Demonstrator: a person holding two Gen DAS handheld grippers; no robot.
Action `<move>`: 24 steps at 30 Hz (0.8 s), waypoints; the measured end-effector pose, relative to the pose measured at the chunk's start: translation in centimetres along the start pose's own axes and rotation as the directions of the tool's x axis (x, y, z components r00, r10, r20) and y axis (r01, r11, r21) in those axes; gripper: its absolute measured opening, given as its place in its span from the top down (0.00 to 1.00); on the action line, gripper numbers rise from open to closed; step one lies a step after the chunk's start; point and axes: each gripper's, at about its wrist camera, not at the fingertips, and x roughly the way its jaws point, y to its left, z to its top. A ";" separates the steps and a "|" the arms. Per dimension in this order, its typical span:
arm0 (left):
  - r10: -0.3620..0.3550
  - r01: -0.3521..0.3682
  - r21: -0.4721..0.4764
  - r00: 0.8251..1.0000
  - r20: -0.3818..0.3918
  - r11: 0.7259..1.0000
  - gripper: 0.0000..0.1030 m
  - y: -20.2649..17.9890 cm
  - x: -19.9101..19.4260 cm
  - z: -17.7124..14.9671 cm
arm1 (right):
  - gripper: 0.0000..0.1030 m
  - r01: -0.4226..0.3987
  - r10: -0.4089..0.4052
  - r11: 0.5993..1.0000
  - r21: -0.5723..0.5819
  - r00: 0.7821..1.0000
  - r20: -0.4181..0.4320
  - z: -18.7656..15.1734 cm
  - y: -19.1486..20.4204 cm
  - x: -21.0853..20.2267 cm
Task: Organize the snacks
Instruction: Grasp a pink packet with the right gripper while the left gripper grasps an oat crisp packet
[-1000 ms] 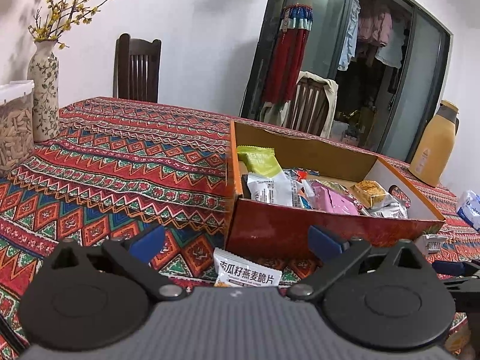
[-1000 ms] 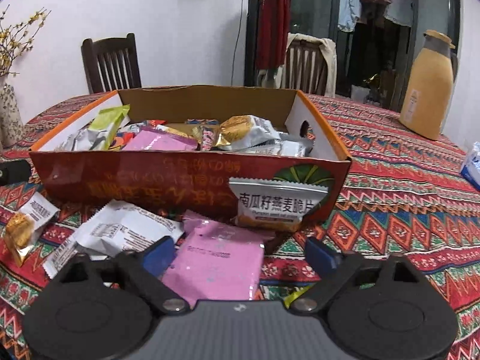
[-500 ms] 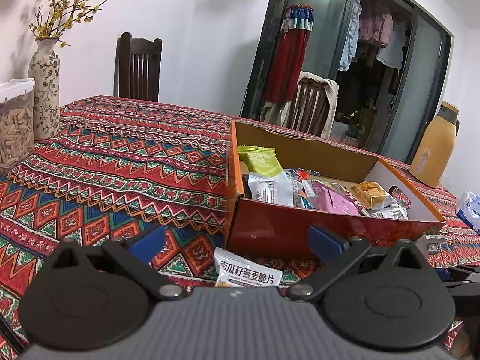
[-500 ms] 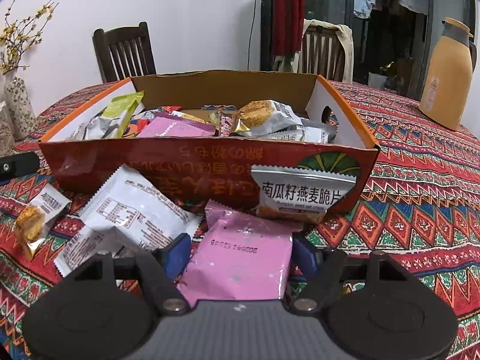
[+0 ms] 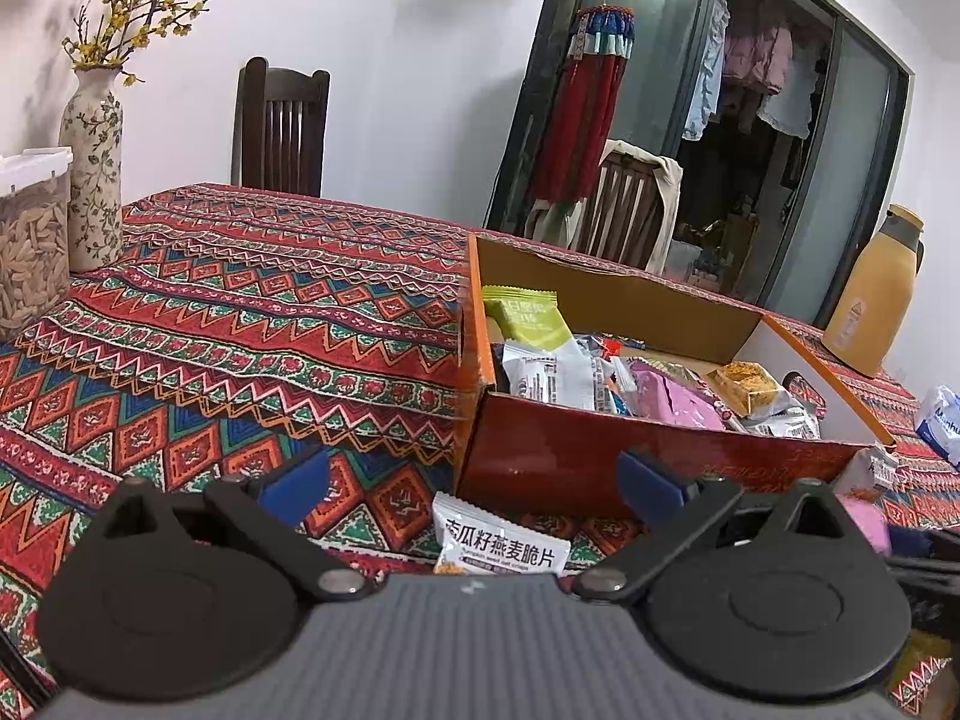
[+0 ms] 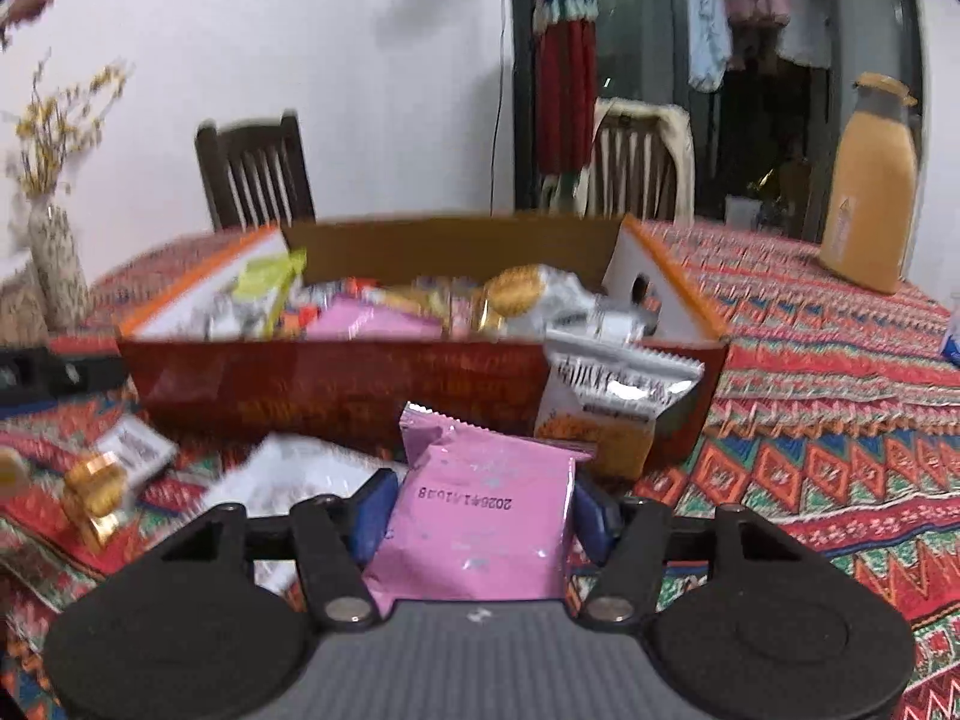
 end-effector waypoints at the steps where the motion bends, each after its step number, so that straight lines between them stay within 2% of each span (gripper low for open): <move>1: 0.001 -0.001 -0.001 1.000 0.000 1.000 0.00 0.0 0.0 0.0 | 0.41 -0.001 0.001 1.000 0.017 1.000 0.028 0.0 0.0 -0.6; 4: 0.012 -0.012 -0.008 1.000 -0.005 1.000 0.00 0.1 0.1 0.1 | 0.41 -0.004 0.001 1.000 0.031 0.997 0.081 -0.1 0.0 -1.9; 8: 0.036 -0.036 -0.004 0.999 -0.012 0.999 0.00 0.1 -0.2 0.4 | 0.41 -0.008 0.004 1.000 0.030 0.994 0.109 0.0 -0.2 -3.4; 13: 0.061 -0.060 0.063 0.998 -0.015 0.996 0.00 0.0 -1.0 0.4 | 0.41 -0.017 0.014 1.000 0.022 0.991 0.130 -0.8 -0.5 -4.8; 21: 0.085 -0.050 0.213 0.983 -0.162 0.976 0.00 -1.4 1.2 -1.0 | 0.41 -0.039 0.031 0.998 0.050 0.989 0.148 -1.0 -1.2 -5.3; 24: 0.093 -0.046 0.234 0.977 -0.191 0.971 0.00 -1.6 1.9 -1.4 | 0.41 -0.043 0.034 0.997 0.059 0.989 0.145 -1.2 -1.4 -5.2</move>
